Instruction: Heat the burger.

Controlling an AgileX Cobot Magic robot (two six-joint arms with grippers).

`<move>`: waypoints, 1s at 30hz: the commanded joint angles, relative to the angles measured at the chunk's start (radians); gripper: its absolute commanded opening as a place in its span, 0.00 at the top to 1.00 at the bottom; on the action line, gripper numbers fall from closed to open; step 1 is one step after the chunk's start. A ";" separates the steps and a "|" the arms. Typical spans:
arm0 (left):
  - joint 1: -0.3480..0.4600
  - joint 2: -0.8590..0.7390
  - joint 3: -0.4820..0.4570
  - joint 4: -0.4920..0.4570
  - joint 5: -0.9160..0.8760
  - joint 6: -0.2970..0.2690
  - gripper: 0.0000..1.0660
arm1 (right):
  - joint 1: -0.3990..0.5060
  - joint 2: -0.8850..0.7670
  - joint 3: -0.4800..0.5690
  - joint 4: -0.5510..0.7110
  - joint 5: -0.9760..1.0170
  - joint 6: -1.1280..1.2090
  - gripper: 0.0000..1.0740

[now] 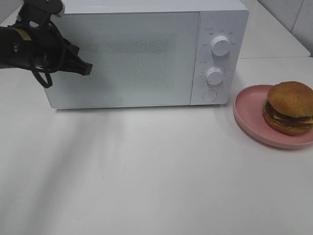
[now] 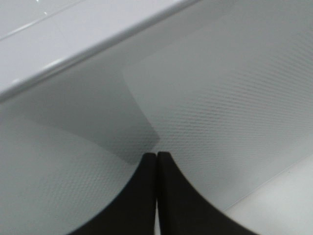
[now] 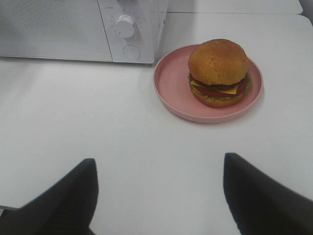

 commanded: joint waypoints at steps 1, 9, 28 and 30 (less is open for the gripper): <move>-0.033 0.037 -0.059 0.000 -0.025 -0.007 1.00 | -0.004 -0.007 0.002 -0.003 0.001 0.007 0.37; -0.084 0.105 -0.137 0.003 -0.038 -0.007 1.00 | -0.004 -0.007 0.002 -0.003 0.001 0.007 0.37; -0.223 0.372 -0.561 0.030 0.101 -0.007 1.00 | -0.004 -0.007 0.002 -0.003 0.001 0.007 0.37; -0.238 0.373 -0.584 0.031 0.157 -0.007 1.00 | -0.004 -0.007 0.002 -0.003 0.001 0.007 0.37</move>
